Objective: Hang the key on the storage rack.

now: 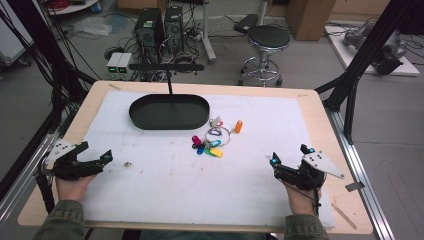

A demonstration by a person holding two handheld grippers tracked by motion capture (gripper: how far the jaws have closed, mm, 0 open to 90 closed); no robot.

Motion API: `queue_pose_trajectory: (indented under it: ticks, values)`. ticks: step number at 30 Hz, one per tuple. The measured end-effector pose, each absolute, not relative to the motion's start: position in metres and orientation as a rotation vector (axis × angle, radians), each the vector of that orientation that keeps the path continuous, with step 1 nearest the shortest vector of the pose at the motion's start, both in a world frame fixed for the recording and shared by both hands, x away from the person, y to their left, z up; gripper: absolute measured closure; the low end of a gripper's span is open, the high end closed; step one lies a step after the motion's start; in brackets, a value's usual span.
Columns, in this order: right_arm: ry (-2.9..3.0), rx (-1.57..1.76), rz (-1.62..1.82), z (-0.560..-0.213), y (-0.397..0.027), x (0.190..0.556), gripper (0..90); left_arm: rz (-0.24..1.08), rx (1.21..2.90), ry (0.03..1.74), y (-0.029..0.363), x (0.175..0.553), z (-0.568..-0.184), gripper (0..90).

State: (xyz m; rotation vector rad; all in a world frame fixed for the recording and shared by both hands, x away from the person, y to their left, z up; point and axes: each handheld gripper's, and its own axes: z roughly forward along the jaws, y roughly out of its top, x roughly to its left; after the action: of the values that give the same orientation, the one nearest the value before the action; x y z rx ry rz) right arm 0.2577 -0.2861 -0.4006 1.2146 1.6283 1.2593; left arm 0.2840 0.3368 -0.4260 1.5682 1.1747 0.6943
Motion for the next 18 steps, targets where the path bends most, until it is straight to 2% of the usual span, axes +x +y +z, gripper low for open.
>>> queue_pose_trajectory:
  ticks: [18]
  values:
    - [1.655, 1.220, 1.253, -0.4014, -0.2836, 0.2574, 2.1, 0.693, 1.561, 1.177, 0.3371, 0.2840, -0.4259, 2.0]
